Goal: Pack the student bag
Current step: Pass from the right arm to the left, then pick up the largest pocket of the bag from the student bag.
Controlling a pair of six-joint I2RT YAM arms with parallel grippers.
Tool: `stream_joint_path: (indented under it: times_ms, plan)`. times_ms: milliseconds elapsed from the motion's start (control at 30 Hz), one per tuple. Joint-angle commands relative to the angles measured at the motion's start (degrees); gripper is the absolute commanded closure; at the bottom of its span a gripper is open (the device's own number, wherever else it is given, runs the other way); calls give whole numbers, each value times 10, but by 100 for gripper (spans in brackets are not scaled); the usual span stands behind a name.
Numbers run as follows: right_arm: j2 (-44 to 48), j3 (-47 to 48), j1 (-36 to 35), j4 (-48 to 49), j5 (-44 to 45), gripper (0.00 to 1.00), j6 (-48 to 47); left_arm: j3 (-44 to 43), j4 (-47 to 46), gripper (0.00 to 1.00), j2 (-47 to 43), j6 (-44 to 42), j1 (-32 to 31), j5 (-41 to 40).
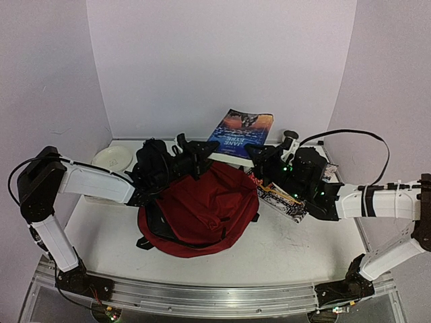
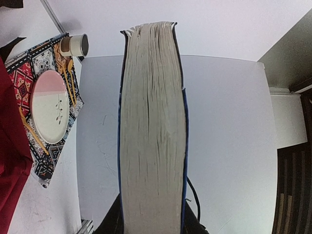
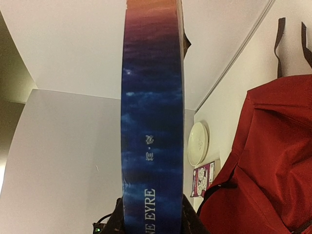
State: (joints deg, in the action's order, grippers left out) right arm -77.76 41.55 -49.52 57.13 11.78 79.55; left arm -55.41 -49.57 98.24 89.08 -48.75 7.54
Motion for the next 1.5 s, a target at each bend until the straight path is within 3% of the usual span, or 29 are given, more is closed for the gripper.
stream_joint_path:
  times_ms: [0, 367, 533, 700, 933, 1167, 1467]
  plan:
    - [39, 55, 2, 34, -41, 72, -90, 24, -49, 100, -70, -29, 43, 10]
    - [-5, 110, 1, -96, -151, 48, -200, 103, -44, 100, -148, -27, 141, 62]
    - [-48, 160, -10, -184, -208, 44, -283, 130, -24, 100, -187, -30, 196, 101]
    - [-100, 224, -51, -288, -213, 41, -391, 137, 49, 100, -236, -66, 254, 141]
    - [-207, 326, -138, -382, -184, 29, -499, 141, 101, 100, -291, -83, 330, 192]
    - [-303, 419, -189, -454, -160, 25, -562, 152, 121, 100, -323, -78, 397, 251]
    - [-378, 476, -207, -514, -151, 28, -589, 155, 148, 100, -348, -86, 440, 316]
